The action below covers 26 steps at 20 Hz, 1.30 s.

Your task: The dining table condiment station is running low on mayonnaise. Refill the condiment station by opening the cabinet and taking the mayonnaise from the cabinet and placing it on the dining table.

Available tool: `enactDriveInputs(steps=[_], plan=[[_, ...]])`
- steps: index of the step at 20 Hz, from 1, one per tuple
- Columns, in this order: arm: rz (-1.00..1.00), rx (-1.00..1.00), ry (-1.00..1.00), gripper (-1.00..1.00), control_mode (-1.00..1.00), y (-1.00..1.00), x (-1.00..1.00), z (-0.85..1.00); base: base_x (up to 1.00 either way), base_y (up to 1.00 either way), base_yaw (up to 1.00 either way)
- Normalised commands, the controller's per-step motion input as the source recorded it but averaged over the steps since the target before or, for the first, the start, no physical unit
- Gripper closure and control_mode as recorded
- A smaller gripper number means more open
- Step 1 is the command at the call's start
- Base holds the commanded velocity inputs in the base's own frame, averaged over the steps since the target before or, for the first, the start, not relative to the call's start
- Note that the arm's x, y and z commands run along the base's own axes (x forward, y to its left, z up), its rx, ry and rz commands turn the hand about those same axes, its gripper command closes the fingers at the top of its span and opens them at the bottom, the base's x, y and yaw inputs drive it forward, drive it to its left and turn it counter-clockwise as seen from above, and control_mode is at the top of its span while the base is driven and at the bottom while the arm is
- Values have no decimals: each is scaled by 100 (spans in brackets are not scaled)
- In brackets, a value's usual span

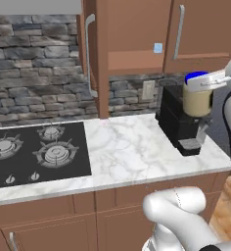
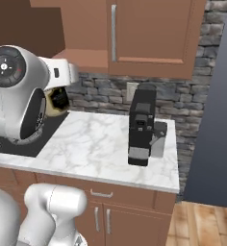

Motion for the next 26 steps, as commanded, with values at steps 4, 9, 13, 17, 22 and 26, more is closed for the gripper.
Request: enactDriveInputs(steps=[4,9,13,17,22,26], plan=[[0,0,0,100,100,0,0,0,-100,-17,21],[0,0,0,100,100,0,0,0,-48,-18,50],[0,0,0,100,100,0,0,0,6,-28,74],[0,0,0,100,100,0,0,0,-4,-32,80],[0,0,0,100,100,0,0,0,-60,-20,76],[0,0,0,100,100,0,0,0,-70,-27,75]])
